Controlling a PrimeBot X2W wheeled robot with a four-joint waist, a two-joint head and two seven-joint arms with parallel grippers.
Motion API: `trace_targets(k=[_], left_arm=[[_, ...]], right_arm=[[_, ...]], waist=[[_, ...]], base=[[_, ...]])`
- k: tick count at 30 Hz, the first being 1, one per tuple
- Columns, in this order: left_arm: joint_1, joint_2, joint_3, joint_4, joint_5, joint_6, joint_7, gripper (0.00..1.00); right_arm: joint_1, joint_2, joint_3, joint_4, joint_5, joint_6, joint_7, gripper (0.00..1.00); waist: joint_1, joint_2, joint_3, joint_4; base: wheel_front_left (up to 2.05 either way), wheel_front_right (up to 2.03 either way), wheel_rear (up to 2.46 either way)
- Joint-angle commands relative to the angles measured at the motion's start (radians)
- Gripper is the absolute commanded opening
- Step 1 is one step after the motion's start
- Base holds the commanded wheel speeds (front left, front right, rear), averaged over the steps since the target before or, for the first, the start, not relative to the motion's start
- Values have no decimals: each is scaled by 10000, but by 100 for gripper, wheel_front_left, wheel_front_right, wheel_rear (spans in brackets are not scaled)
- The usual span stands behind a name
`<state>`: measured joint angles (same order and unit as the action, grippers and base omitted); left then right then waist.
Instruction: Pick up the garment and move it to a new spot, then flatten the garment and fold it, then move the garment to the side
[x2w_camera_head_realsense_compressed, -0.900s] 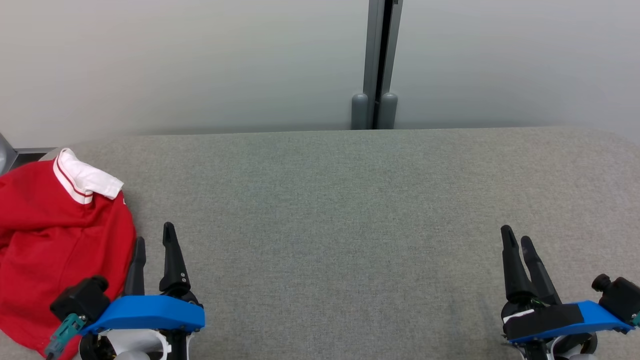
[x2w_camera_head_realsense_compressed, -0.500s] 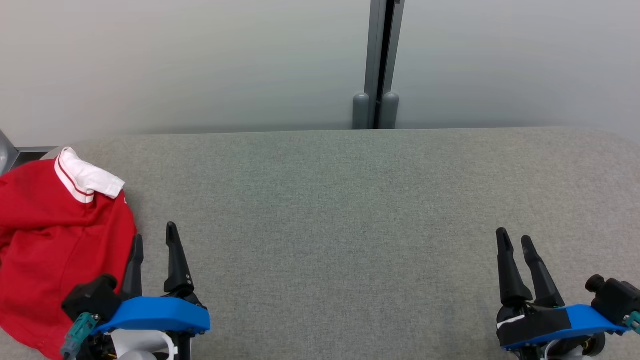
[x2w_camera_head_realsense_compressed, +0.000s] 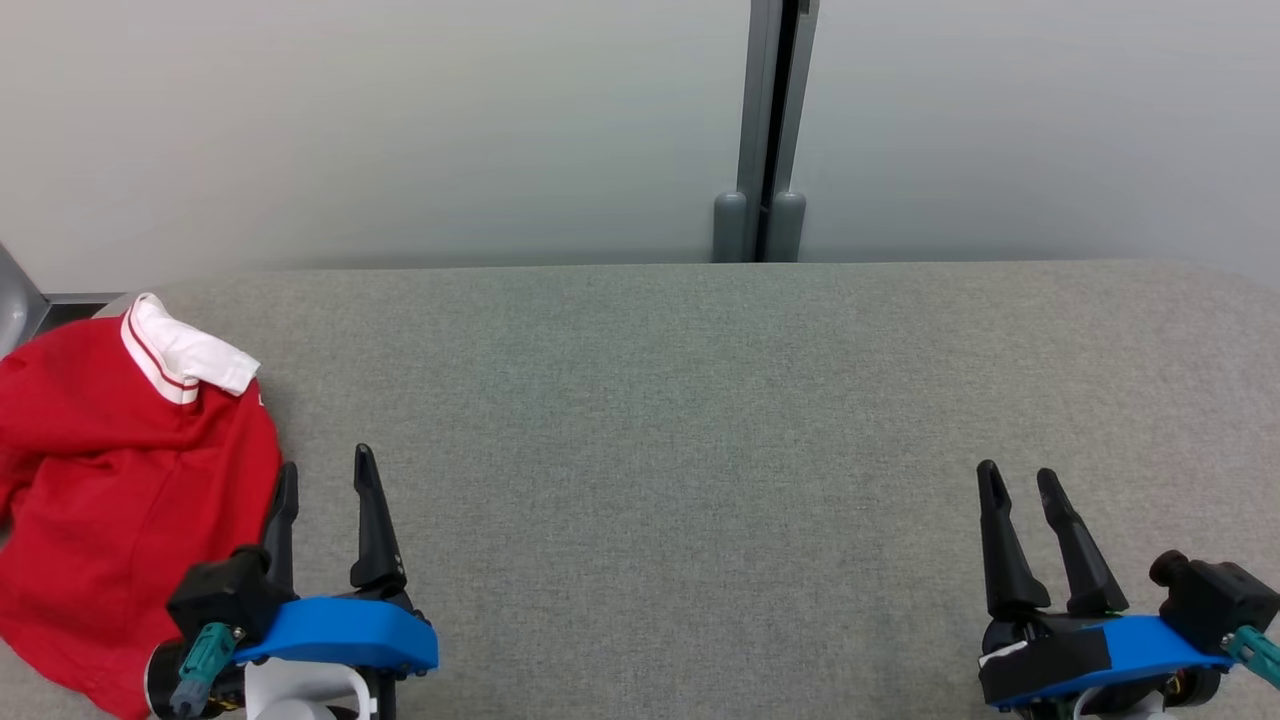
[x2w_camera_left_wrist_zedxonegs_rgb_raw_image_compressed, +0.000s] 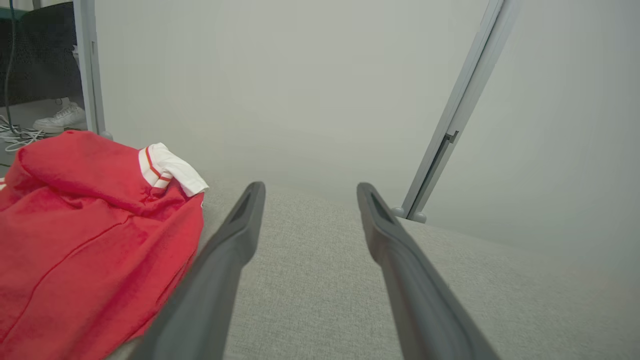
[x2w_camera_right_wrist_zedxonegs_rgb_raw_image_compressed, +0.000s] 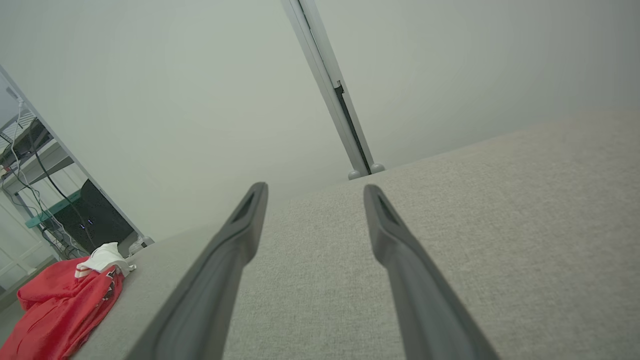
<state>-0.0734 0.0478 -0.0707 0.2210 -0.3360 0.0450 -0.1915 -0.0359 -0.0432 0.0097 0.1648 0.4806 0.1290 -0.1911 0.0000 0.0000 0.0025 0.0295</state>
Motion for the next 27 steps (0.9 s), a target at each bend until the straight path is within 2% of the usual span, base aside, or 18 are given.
trace_targets(k=[1, 27], left_arm=[[-210, 42, -26, 4, 349, 66, -109, 100], [-381, 74, -331, 598, 2165, 240, -614, 100]], right_arm=[[107, -88, 25, -39, -326, 21, -118, 100], [168, -99, 80, 110, -2379, 28, -617, 100]], waist=[[0, 0, -6, 16], [0, 0, 11, 113]], base=[[0, 0, 0], [0, 0, 0]])
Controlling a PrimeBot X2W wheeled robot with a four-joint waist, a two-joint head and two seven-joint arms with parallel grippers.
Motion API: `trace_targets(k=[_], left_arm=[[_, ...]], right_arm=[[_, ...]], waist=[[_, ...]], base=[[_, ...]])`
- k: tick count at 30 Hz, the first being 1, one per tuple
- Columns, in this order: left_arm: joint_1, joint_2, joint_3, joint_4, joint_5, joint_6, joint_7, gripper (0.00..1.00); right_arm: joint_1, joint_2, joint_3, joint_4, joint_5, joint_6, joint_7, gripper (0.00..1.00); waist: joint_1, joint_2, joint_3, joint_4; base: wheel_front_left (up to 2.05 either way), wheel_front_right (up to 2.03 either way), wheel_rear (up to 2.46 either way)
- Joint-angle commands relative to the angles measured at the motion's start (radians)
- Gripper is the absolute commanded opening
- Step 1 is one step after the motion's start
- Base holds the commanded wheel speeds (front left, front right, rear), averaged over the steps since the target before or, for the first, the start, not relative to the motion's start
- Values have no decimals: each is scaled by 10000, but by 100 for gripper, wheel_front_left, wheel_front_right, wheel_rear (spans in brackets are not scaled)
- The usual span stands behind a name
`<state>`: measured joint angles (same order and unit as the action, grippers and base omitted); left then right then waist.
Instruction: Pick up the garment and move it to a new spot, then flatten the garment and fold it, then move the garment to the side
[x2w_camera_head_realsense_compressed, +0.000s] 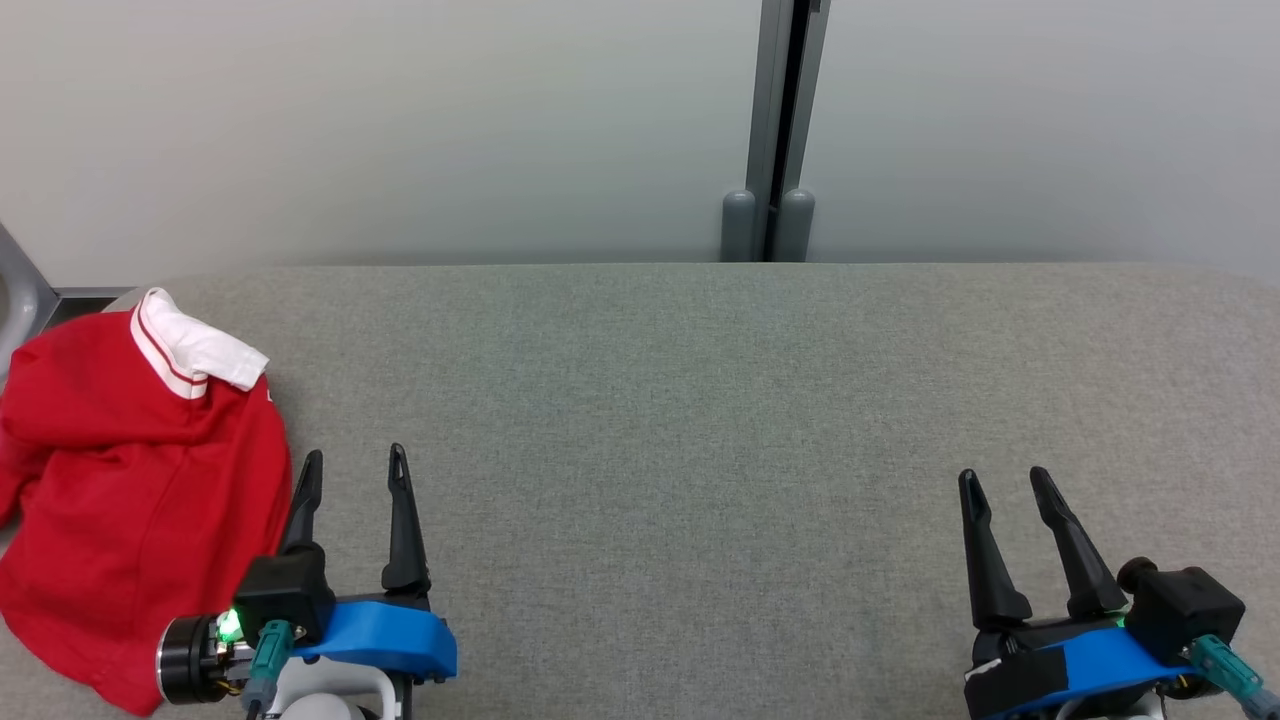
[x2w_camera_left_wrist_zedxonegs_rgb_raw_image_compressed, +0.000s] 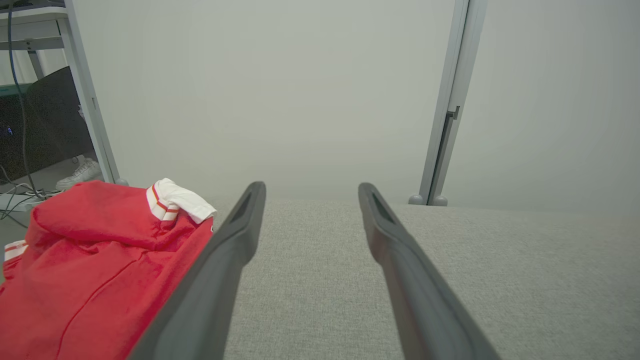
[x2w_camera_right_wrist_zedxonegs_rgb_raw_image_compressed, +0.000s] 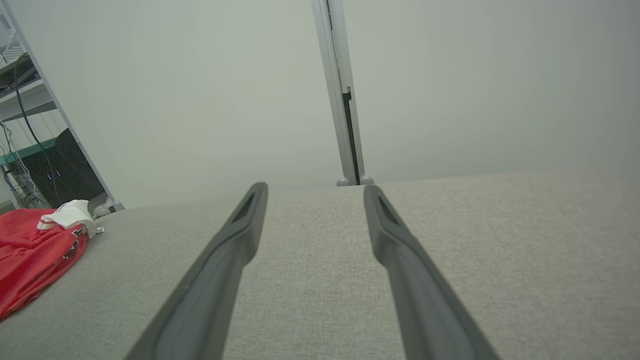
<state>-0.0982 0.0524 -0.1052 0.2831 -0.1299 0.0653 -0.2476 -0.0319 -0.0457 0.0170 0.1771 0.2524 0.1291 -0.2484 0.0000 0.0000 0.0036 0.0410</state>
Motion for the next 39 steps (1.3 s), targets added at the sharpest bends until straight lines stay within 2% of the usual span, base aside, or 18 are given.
trace_targets(k=[1, 9, 31, 39], left_arm=[[-128, 26, 2, 12, 133, 38, -56, 100], [-226, 21, -136, 370, 419, 69, -163, 100], [-130, 177, -190, 382, 82, 288, 205, 100], [-268, 298, -209, 379, 83, 331, 194, 100]], right_arm=[[128, -75, 7, -7, -174, 26, -45, 100], [150, -78, 37, 115, -682, 28, -197, 100], [126, -74, -164, 577, -657, 28, -24, 100], [23, -73, -157, 478, -751, 28, 3, 100]], waist=[[0, 0, 5, 2], [0, 0, 16, 32], [0, 0, -47, 109], [0, 0, 58, 402]], base=[[0, 0, 0], [0, 0, 0], [0, 0, 0], [0, 0, 0]])
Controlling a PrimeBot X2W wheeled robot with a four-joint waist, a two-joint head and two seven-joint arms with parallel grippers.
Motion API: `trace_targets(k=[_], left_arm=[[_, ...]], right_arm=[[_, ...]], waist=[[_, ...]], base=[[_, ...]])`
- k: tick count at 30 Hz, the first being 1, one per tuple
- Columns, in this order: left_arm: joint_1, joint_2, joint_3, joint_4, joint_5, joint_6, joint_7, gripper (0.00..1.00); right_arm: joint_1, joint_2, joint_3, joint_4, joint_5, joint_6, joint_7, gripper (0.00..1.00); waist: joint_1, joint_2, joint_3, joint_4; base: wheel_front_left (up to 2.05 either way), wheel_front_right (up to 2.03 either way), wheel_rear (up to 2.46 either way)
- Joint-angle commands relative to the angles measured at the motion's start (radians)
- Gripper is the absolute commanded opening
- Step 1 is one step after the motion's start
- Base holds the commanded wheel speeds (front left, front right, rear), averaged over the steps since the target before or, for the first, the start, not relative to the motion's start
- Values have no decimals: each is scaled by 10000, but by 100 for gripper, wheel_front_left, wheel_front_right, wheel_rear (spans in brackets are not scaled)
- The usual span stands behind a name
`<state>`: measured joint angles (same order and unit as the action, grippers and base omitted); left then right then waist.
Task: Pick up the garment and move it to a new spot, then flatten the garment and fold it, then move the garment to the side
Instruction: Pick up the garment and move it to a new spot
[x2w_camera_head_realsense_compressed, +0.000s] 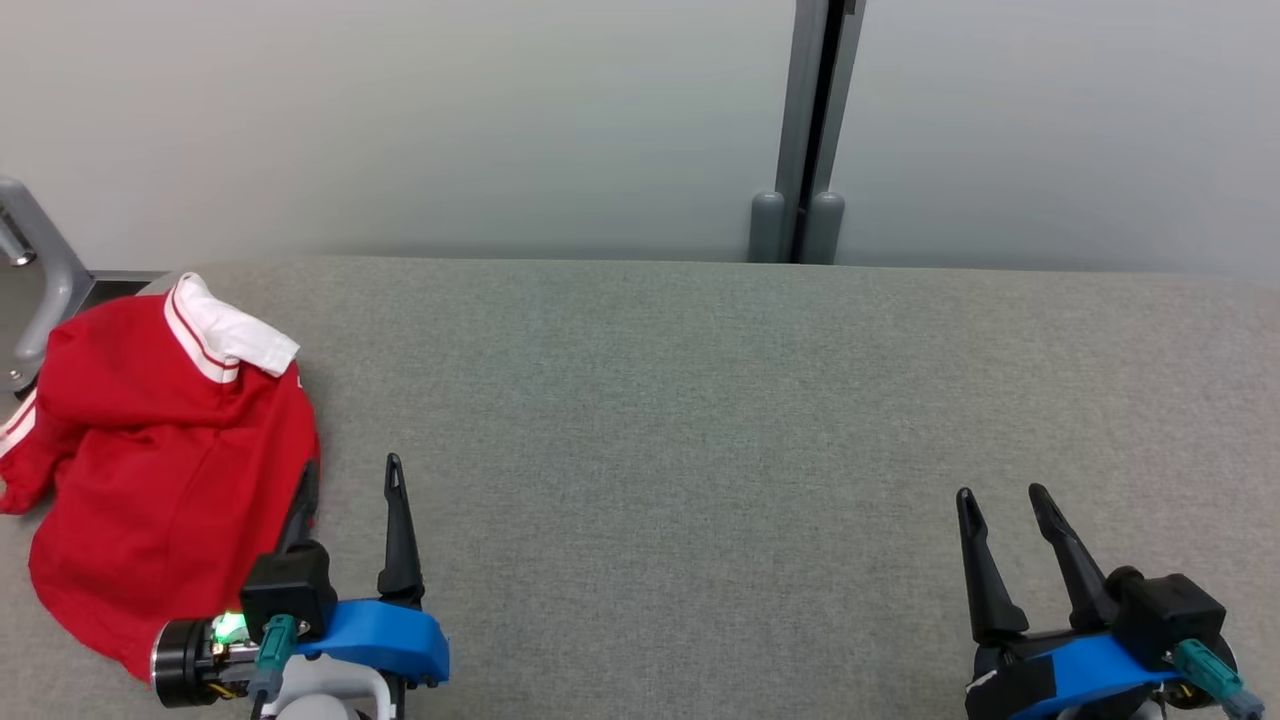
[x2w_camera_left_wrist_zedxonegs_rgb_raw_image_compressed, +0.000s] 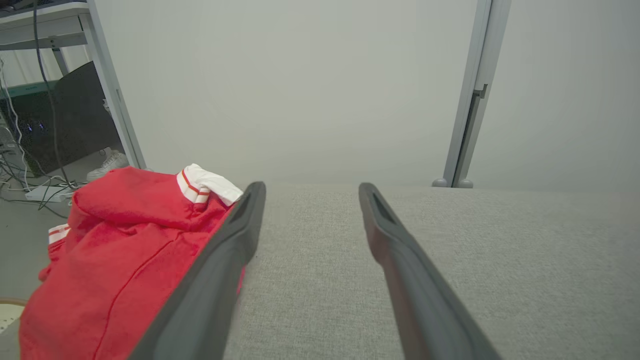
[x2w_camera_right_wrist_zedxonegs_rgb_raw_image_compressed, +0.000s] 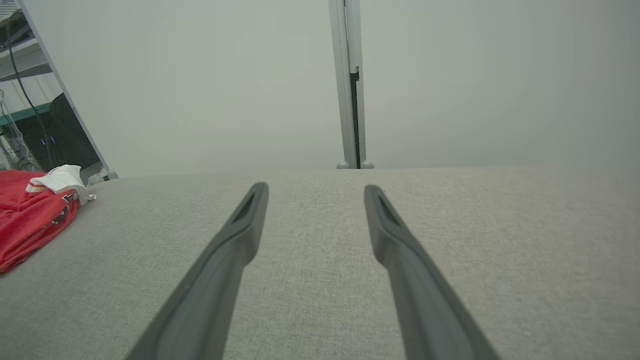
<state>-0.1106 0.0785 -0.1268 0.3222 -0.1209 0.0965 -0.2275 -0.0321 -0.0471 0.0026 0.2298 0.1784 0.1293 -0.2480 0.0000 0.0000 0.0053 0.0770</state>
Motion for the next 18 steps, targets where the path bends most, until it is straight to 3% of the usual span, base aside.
trace_targets(k=[1, 9, 18], left_arm=[[-169, 43, 9, -11, -2, 52, -11, 100], [-336, 157, 60, -52, -49, 180, -18, 100], [-293, 324, 242, -171, -206, 394, -78, 100]], right_arm=[[-8, -59, -1, -82, -22, 26, -10, 100], [-97, -59, -17, -159, -149, 26, 74, 100], [-287, -58, -48, -235, -344, 26, 201, 100]], waist=[[0, 0, 68, 108], [0, 0, 282, 998], [0, 0, 502, 2579]], base=[[0, 0, 0], [0, 0, 0], [0, 0, 0]])
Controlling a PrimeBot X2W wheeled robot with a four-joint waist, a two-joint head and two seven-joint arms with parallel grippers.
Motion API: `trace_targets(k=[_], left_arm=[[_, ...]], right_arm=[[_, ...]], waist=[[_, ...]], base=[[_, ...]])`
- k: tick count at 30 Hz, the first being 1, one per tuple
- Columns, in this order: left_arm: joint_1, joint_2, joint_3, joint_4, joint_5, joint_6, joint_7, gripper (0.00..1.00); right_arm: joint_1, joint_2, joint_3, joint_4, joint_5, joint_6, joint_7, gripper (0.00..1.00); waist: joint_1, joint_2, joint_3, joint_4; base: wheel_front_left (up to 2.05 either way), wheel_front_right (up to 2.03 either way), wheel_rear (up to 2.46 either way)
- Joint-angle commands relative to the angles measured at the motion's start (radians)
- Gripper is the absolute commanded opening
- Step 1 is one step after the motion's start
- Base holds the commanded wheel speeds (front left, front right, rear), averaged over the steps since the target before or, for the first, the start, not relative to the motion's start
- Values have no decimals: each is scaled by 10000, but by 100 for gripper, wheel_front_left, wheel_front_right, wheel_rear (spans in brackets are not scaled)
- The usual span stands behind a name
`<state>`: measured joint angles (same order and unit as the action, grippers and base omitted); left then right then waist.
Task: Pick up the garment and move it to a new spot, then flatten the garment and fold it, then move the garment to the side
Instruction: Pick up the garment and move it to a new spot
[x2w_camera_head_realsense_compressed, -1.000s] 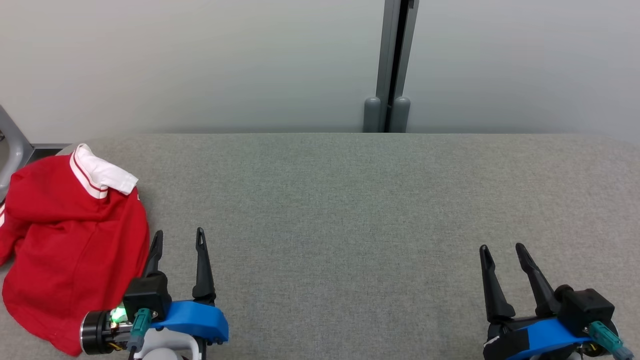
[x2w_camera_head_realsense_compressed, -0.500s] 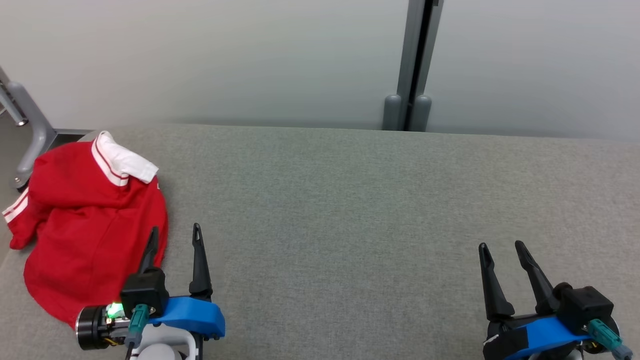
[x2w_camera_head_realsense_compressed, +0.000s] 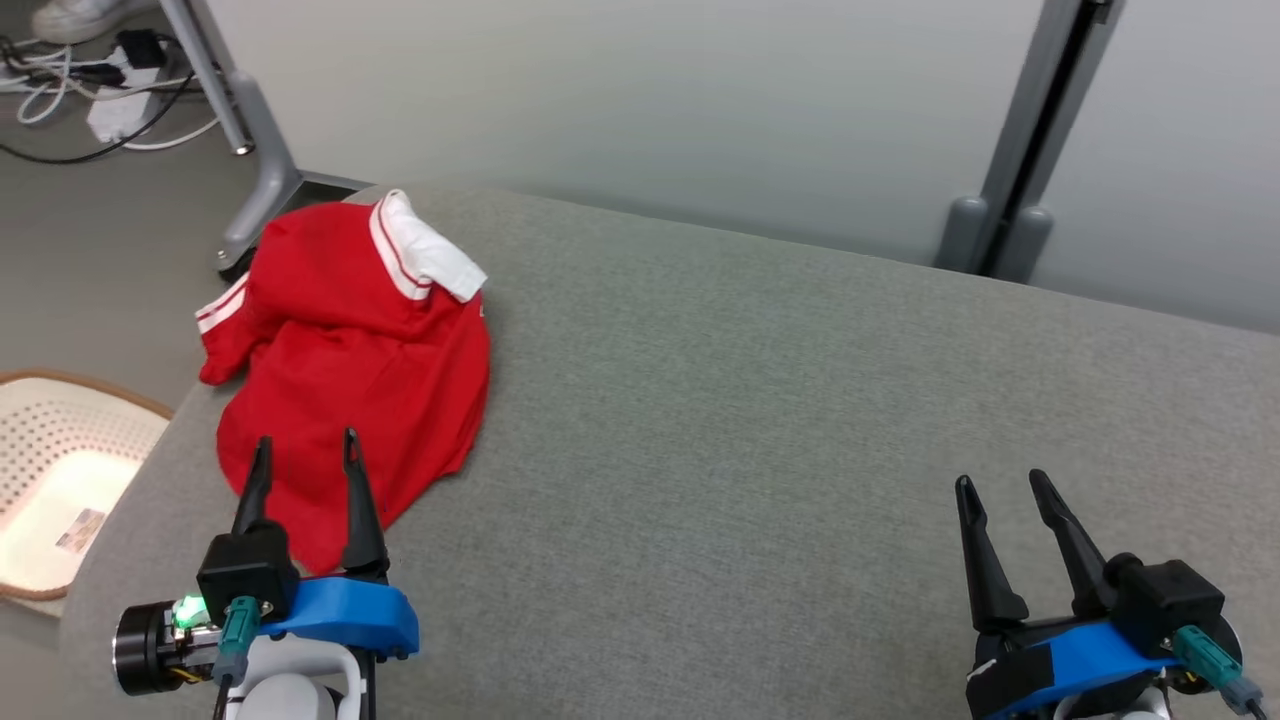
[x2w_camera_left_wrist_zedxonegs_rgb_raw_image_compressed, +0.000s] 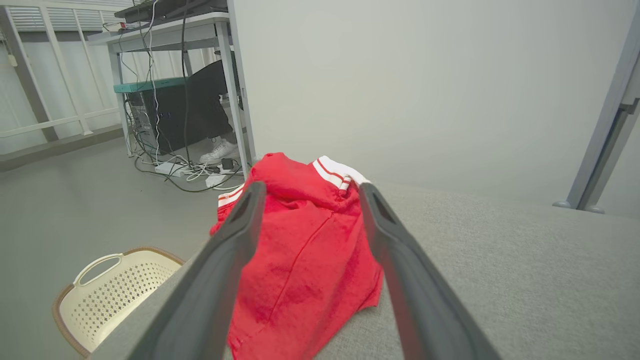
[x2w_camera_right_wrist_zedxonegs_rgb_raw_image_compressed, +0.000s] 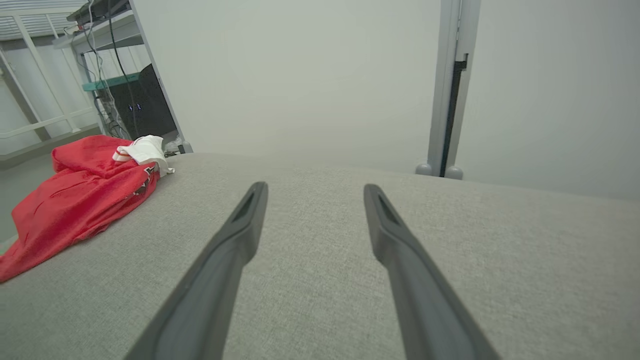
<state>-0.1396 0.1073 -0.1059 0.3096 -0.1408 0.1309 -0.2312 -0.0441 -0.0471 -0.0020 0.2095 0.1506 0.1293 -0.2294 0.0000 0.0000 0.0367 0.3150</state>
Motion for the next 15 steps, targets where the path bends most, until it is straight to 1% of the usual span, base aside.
trace_targets(k=[1, 8, 12, 15], left_arm=[[14, 38, 29, -67, -17, 64, -33, 100], [71, 82, 88, -169, -144, 161, -38, 100], [142, 106, 92, -201, -197, 183, -53, 100], [172, 117, 75, -212, -238, 199, -67, 100]], right_arm=[[-175, -59, -23, -38, -84, 26, 23, 100], [-270, -59, -24, -99, -201, 26, 137, 100], [-346, -59, 7, -135, -233, 24, 165, 100], [-354, -59, 45, -124, -242, 26, 189, 100]], waist=[[0, 0, 203, 352], [0, 0, 374, 1185], [0, 0, 444, 1404], [0, 0, 465, 1438]], base=[[0, 0, 0], [0, 0, 0], [0, 0, 0], [0, 0, 0]])
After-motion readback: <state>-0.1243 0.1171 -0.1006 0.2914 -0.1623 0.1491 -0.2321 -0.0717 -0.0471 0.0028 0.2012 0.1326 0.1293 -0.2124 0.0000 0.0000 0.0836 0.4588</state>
